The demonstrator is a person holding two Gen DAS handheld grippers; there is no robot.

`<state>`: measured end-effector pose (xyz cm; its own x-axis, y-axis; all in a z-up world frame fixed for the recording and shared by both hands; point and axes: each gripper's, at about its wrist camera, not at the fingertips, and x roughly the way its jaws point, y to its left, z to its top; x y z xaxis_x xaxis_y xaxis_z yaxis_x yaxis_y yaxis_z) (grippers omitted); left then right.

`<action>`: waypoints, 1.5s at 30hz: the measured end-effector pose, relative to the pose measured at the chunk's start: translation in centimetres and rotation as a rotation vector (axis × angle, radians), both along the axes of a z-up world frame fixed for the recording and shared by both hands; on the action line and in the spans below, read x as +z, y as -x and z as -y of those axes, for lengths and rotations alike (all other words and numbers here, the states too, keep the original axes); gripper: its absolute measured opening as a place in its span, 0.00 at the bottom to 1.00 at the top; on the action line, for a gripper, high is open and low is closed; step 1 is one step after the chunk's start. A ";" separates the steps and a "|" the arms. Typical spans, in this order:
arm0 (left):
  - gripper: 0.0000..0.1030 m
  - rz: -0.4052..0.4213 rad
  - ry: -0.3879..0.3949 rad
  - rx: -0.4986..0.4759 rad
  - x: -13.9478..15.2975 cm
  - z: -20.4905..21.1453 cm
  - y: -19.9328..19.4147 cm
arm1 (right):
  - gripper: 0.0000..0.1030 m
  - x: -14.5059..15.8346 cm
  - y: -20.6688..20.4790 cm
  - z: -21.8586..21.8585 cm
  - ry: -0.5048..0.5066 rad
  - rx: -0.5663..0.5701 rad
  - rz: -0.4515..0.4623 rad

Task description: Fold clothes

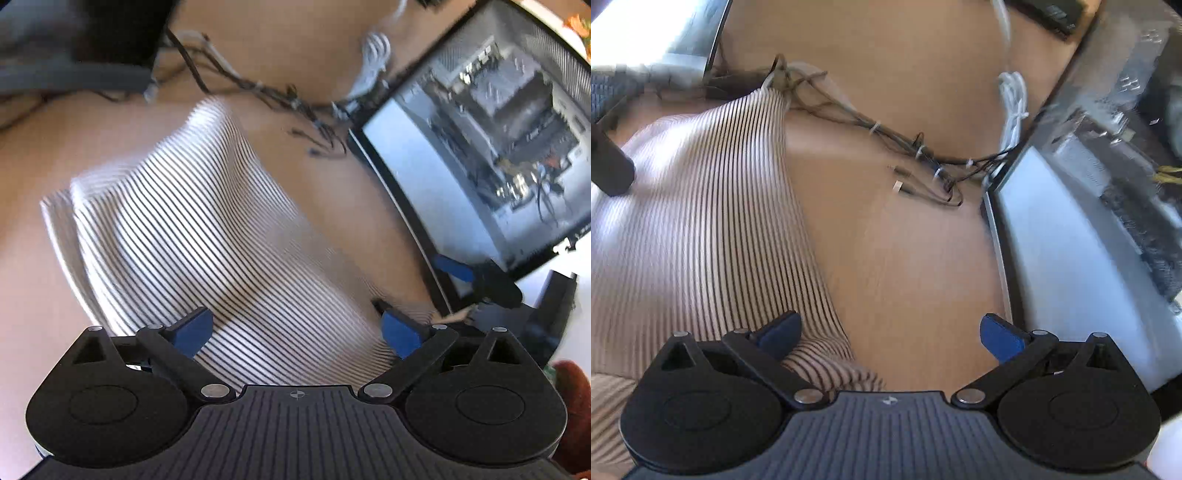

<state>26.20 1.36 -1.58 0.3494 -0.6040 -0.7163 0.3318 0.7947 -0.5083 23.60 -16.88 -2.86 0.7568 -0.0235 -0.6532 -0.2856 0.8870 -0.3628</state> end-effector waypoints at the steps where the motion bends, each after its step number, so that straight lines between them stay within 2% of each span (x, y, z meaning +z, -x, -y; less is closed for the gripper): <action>1: 0.98 0.003 -0.018 -0.007 -0.4 0.4 -0.1 | 1.00 0.0 0.2 0.0 -0.003 -0.012 0.010; 5: 1.00 0.012 -0.026 -0.038 -1.1 1.2 -1.4 | 1.00 0.2 1.7 0.5 -0.032 -0.092 0.023; 9: 1.00 0.059 -0.053 -0.073 -1.7 2.1 -3.5 | 1.00 0.5 3.6 0.8 -0.108 -0.198 0.009; 16: 1.00 0.089 -0.080 -0.076 -2.2 3.2 -5.3 | 1.00 0.6 5.1 1.0 -0.240 -0.181 -0.069; 18: 1.00 0.112 -0.103 -0.083 -2.1 3.3 -4.8 | 1.00 0.4 4.8 1.7 -0.292 -0.206 -0.104; 22: 1.00 0.138 -0.164 -0.061 -1.4 2.8 -3.6 | 1.00 -0.1 3.8 3.7 -0.462 -0.281 -0.203; 25: 1.00 0.158 -0.199 -0.030 -0.2 2.2 -1.9 | 1.00 -0.1 3.6 3.5 -0.455 -0.285 -0.230; 27: 1.00 0.194 -0.255 -0.016 0.4 2.0 -0.8 | 1.00 -0.2 3.5 3.2 -0.442 -0.278 -0.243; 29: 1.00 0.222 -0.310 -0.005 0.7 1.9 0.1 | 1.00 -0.2 3.2 3.1 -0.431 -0.248 -0.262; 32: 1.00 0.238 -0.351 0.009 1.1 1.4 1.1 | 1.00 0.5 1.9 3.6 -0.443 -0.204 -0.318; 34: 1.00 0.236 -0.355 0.017 1.2 1.0 1.7 | 1.00 1.8 2.0 3.4 -0.449 -0.134 -0.285; 37: 1.00 0.221 -0.366 0.032 1.0 0.3 2.1 | 1.00 3.6 2.9 2.3 -0.441 -0.028 -0.182; 40: 1.00 0.198 -0.377 0.052 0.6 -0.2 2.2 | 1.00 3.5 3.3 1.0 -0.425 0.036 -0.128; 45: 1.00 0.193 -0.407 0.022 -0.1 -0.7 3.0 | 1.00 1.1 5.1 -1.0 -0.240 0.081 -0.116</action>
<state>23.18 2.07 -1.64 0.5092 -0.2773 -0.8148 0.3706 0.9250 -0.0832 18.52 -15.88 -1.75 0.6694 0.1998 -0.7155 -0.3868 0.9160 -0.1060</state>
